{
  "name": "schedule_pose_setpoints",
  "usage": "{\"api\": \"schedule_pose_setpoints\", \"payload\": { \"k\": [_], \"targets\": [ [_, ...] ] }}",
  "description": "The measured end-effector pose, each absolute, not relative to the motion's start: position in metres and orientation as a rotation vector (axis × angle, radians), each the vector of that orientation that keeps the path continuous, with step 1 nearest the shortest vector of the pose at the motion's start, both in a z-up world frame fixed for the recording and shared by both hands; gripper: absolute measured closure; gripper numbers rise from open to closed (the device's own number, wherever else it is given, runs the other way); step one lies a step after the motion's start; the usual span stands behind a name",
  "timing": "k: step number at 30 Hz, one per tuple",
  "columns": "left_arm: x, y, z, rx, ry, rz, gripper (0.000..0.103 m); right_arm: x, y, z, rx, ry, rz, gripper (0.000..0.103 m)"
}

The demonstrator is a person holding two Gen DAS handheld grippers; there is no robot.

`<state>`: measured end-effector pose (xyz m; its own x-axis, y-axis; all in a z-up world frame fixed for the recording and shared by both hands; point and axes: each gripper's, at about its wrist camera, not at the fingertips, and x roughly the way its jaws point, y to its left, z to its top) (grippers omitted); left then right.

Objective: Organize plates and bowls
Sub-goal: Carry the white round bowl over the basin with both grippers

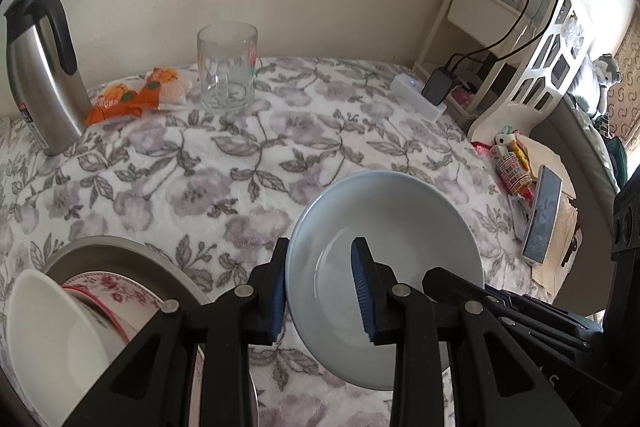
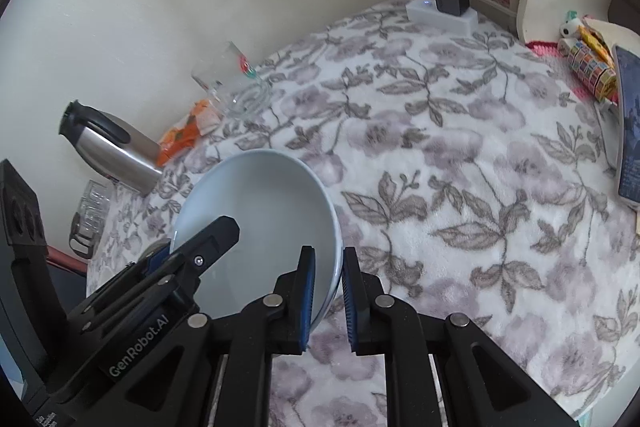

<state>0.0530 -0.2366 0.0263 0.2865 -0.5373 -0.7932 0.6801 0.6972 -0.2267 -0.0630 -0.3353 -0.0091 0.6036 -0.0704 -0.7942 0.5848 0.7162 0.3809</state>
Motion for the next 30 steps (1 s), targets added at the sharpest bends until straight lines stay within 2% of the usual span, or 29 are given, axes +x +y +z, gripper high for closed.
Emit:
{"api": "schedule_pose_setpoints", "payload": {
  "k": [13,30],
  "targets": [
    [0.050,-0.197,0.065,0.092,0.919,-0.799,0.071,-0.069,-0.308,0.028,0.644,0.760,-0.343,0.088],
    [0.054,-0.140,0.076,0.026,0.900,-0.745,0.071,-0.052,-0.266,0.039,0.614,0.750,-0.278,0.088]
  ]
}}
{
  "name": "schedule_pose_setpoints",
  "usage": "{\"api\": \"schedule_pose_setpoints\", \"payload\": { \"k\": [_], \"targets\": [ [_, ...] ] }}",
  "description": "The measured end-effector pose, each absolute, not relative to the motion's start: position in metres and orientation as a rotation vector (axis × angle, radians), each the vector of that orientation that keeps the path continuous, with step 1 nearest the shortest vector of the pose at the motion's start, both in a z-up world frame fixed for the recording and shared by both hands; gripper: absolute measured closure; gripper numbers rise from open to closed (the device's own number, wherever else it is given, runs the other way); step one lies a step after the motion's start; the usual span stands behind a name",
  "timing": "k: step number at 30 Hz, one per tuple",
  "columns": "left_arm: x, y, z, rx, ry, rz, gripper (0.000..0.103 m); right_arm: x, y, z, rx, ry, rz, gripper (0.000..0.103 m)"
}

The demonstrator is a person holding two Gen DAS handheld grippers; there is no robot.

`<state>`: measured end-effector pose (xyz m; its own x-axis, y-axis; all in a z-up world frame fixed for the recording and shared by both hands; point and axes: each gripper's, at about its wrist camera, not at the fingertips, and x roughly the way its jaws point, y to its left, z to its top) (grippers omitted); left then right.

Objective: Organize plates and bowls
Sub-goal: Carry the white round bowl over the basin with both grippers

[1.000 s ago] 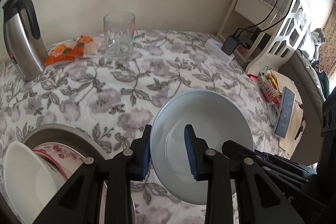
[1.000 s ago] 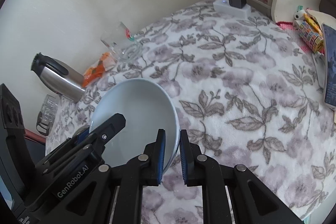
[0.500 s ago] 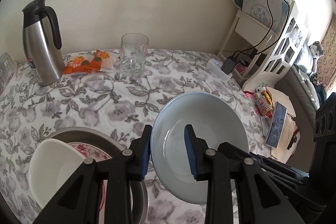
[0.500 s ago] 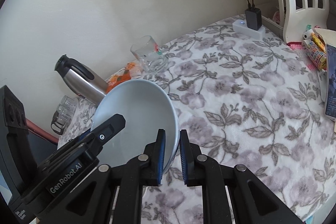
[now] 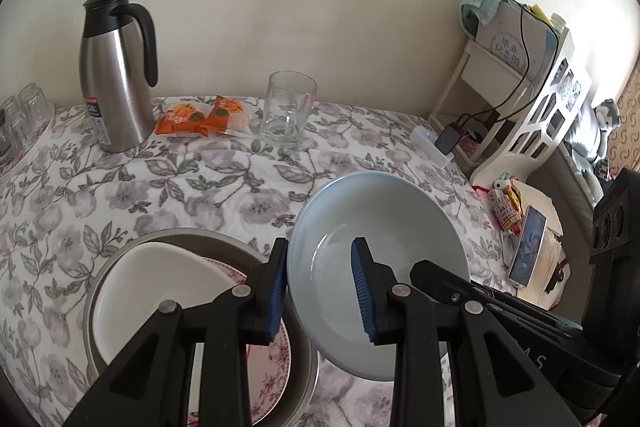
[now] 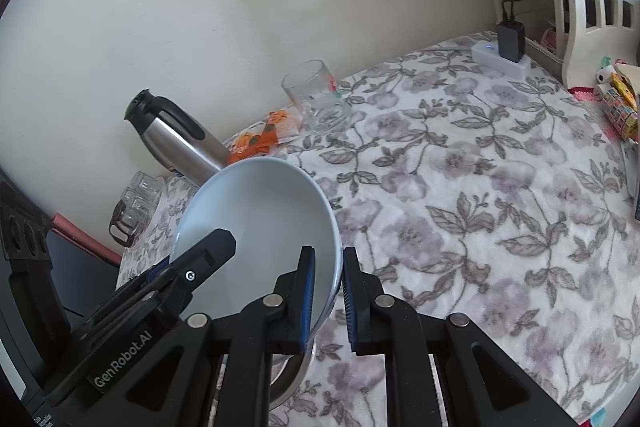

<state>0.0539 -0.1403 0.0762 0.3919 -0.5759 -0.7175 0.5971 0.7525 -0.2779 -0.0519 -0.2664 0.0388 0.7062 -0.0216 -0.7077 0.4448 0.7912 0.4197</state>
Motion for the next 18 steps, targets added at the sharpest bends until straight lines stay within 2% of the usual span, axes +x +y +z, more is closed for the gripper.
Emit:
{"api": "schedule_pose_setpoints", "payload": {
  "k": [18],
  "targets": [
    [0.069,-0.062,0.084,-0.137,0.879,-0.656,0.071,-0.023,-0.203,0.042,0.546,0.741,-0.142,0.088]
  ]
}}
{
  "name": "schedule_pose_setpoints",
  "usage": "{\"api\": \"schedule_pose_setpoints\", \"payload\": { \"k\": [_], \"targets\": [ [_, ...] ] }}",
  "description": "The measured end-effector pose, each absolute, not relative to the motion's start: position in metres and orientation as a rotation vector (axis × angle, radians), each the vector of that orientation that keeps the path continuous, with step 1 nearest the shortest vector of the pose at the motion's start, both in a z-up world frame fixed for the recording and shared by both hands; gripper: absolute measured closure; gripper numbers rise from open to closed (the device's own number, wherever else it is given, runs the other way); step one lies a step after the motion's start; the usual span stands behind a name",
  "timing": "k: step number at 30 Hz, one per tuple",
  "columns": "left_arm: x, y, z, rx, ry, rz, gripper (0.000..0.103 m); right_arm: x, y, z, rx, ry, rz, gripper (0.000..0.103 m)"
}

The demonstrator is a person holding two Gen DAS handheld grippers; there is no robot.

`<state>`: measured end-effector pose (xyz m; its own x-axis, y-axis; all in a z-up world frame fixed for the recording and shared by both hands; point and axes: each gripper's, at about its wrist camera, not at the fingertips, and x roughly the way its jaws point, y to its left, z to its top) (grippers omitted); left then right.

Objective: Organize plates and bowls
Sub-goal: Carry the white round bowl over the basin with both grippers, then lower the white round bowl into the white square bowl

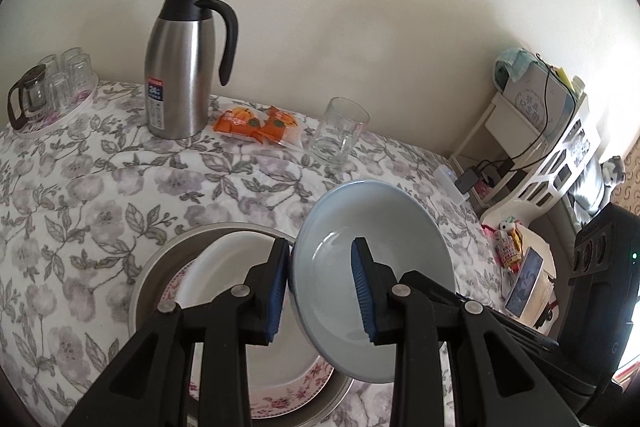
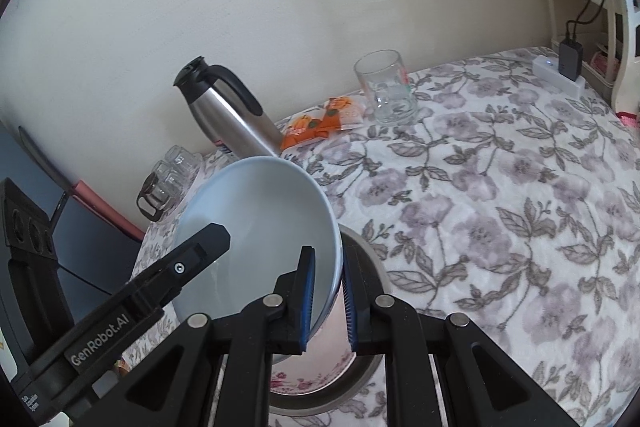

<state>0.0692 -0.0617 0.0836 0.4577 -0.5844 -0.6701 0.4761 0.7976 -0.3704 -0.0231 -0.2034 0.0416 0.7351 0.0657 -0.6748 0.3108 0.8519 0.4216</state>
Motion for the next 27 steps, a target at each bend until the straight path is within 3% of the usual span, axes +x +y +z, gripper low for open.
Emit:
{"api": "schedule_pose_setpoints", "payload": {
  "k": [27],
  "targets": [
    [0.081,-0.010,0.057,-0.187,0.961,-0.559,0.071,0.008,-0.146,0.019,0.448,0.849,-0.081,0.088]
  ]
}}
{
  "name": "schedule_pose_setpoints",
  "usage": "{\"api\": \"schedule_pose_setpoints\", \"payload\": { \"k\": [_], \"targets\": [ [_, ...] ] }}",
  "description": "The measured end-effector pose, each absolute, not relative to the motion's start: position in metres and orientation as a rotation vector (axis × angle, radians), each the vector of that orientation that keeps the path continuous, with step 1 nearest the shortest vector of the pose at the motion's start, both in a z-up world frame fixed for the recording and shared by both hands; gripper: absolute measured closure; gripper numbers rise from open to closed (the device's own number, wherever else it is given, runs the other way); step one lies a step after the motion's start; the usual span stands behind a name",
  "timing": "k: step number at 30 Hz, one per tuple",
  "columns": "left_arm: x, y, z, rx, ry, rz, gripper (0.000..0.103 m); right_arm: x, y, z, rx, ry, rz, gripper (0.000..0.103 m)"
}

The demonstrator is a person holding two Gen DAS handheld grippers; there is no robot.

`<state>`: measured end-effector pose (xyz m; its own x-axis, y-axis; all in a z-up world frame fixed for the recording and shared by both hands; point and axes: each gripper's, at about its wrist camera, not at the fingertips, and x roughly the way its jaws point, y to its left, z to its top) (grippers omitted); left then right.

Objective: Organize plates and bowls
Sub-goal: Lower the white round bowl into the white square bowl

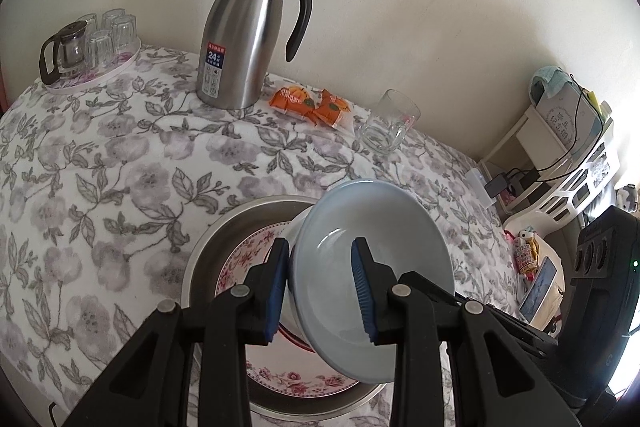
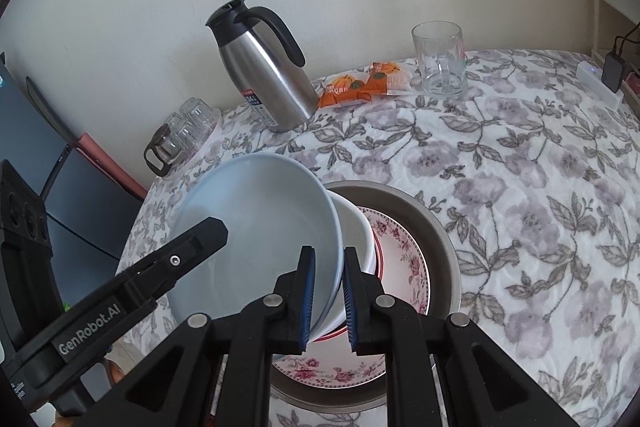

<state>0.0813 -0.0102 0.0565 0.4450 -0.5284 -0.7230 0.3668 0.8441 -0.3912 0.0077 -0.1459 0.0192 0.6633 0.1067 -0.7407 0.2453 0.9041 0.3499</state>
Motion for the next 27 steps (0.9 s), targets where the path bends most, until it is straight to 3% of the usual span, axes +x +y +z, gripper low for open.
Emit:
{"api": "schedule_pose_setpoints", "payload": {
  "k": [27],
  "targets": [
    [0.094,-0.008,0.039,-0.246,1.035,-0.532,0.071,0.024,-0.136,0.012,0.342,0.879,-0.129,0.085]
  ]
}}
